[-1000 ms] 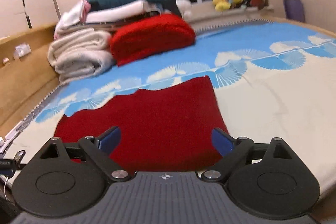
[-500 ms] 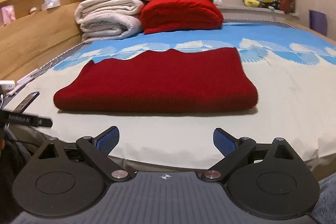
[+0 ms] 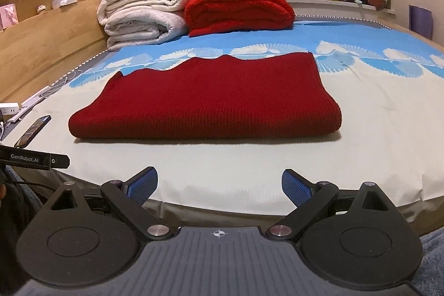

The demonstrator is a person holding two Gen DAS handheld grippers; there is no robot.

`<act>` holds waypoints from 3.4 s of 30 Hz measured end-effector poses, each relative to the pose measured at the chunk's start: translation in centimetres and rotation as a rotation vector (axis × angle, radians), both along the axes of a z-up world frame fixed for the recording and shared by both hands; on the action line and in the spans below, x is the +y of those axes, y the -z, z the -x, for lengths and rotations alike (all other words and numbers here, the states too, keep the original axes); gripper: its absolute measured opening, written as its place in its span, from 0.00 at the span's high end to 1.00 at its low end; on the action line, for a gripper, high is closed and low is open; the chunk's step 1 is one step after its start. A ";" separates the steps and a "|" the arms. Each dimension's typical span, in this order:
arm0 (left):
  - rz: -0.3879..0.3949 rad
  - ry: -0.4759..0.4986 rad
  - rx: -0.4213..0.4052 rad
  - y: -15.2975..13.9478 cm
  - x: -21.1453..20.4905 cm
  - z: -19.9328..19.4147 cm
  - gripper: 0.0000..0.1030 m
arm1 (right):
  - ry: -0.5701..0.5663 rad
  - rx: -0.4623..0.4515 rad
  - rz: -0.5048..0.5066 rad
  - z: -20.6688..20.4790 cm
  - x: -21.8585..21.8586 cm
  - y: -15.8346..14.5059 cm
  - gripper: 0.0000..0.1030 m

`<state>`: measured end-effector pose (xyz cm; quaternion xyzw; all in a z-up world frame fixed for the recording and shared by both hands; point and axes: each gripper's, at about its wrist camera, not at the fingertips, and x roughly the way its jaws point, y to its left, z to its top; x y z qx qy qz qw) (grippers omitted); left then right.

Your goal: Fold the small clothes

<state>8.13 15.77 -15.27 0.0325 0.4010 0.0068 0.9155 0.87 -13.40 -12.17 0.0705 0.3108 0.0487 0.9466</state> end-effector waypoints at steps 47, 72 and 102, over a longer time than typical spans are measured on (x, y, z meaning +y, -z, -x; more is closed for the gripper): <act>0.095 -0.173 -0.009 -2.8 4.0 -8.2 0.00 | 0.732 0.161 -0.866 -10.2 -12.4 5.3 0.07; 0.098 -0.209 0.112 0.3 3.0 -13.5 0.00 | 0.887 0.119 -0.764 -14.3 -19.7 6.5 0.86; 0.183 -0.317 0.229 2.9 6.7 -14.1 0.01 | -0.474 -0.133 0.642 -15.7 23.5 3.5 0.84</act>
